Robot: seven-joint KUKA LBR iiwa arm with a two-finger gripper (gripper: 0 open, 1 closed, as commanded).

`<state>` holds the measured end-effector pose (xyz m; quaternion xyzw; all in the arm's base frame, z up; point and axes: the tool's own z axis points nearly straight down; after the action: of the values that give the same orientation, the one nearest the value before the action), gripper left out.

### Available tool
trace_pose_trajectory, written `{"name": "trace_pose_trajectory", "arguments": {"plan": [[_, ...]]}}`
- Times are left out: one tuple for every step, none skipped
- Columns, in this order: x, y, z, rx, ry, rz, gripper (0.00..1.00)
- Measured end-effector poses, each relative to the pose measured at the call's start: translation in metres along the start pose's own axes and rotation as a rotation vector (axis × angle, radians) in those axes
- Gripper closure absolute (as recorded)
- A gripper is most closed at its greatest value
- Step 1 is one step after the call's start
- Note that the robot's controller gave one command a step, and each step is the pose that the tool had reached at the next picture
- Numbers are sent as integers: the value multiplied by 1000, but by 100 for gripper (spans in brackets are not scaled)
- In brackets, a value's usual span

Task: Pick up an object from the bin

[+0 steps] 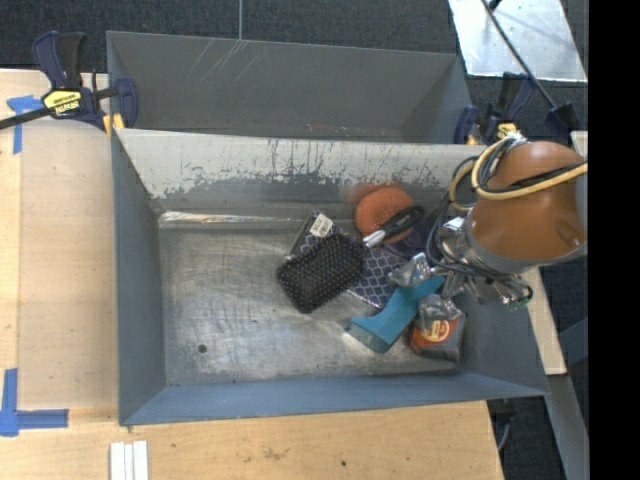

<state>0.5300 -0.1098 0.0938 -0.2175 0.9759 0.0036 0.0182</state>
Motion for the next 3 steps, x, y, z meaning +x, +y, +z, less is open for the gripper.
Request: {"name": "trace_pose_trajectory", "arguments": {"plan": [[0,0,0,0,0,-1,100],[2,2,-3,5,-5,-3,100],[2,0,-33,-1,32,-15,0]]}}
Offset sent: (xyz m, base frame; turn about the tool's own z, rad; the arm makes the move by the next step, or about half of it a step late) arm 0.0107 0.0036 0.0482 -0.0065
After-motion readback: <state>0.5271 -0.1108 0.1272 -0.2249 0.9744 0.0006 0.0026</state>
